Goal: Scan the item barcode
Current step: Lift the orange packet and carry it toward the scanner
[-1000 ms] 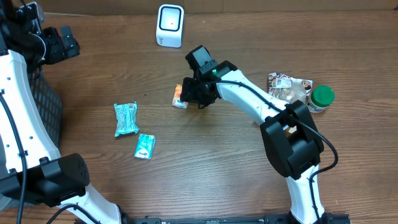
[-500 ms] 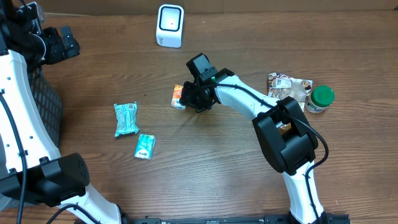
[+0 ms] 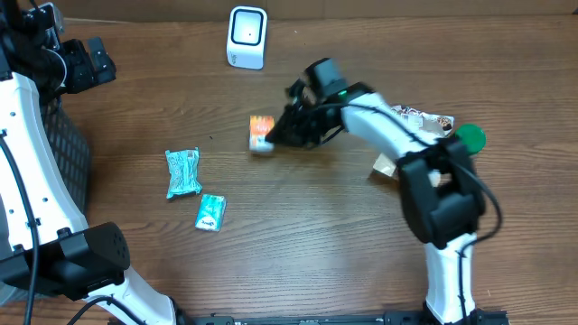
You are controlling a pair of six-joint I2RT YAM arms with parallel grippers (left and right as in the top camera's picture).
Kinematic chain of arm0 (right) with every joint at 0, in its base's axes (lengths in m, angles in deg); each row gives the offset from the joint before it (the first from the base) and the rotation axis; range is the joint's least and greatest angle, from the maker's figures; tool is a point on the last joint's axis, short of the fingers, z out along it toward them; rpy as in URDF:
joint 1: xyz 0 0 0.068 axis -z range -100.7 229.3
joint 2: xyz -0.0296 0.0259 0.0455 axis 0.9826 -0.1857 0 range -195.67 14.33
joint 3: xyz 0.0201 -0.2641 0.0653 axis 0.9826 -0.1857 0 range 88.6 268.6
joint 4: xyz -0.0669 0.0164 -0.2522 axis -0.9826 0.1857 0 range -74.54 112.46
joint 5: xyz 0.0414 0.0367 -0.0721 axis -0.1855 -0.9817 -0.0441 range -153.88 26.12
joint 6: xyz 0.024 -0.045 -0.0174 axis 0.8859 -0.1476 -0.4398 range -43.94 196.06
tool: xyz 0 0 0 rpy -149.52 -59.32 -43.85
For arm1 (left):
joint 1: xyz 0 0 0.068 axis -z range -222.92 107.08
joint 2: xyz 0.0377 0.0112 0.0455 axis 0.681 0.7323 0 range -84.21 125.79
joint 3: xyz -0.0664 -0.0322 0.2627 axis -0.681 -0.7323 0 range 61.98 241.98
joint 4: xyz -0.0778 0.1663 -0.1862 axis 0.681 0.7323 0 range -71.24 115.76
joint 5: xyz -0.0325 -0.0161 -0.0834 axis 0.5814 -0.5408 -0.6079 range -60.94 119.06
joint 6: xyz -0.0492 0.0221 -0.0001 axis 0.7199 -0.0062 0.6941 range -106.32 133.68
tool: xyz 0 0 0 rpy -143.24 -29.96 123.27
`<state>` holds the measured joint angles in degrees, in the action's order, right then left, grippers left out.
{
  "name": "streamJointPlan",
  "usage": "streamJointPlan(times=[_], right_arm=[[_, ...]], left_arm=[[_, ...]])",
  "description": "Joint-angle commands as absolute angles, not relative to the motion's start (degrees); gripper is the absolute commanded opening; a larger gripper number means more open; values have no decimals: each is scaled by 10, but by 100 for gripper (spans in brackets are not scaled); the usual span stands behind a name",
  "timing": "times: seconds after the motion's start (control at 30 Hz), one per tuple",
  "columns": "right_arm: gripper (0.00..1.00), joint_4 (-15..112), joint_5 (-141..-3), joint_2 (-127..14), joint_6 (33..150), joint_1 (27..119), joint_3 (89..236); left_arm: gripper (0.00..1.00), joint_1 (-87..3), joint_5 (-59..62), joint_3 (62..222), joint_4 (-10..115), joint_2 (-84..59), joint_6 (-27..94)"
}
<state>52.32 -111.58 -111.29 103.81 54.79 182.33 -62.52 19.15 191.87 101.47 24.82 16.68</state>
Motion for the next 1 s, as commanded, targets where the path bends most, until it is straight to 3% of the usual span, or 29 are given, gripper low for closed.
streamJointPlan(times=[0.0,0.27,0.97], right_arm=[[4,511,-1344,-1017,965,599,1832],[4,457,-1539,-1004,959,651,1832],[4,441,-1507,-868,1016,657,1832]], left_arm=[[100,-624,185,1922,1013,248,171],[100,-624,185,1922,1013,248,171],[100,-624,185,1922,1013,248,171]])
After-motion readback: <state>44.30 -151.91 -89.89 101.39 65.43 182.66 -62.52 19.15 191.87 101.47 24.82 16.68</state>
